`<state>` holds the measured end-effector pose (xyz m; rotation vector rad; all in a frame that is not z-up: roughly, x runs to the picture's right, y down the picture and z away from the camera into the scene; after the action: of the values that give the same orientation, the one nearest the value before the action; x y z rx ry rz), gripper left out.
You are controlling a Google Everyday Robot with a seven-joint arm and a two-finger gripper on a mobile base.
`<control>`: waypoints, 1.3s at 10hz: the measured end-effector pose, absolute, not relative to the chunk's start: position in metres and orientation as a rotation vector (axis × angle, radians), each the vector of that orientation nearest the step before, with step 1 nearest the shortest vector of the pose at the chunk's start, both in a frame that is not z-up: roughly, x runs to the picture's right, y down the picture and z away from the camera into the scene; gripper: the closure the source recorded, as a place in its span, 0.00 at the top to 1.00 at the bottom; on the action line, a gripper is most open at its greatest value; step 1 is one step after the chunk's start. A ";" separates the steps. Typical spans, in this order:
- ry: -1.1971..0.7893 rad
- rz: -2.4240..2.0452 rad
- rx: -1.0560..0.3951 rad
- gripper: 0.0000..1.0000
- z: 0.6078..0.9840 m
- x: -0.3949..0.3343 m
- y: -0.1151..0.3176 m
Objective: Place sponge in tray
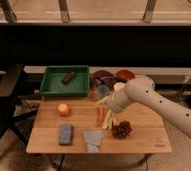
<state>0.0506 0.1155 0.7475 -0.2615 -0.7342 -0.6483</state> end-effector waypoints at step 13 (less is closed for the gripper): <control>-0.869 -0.791 -0.232 0.65 0.773 -0.042 0.124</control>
<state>-0.0424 0.1237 0.7733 -0.2323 -0.8690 -0.7911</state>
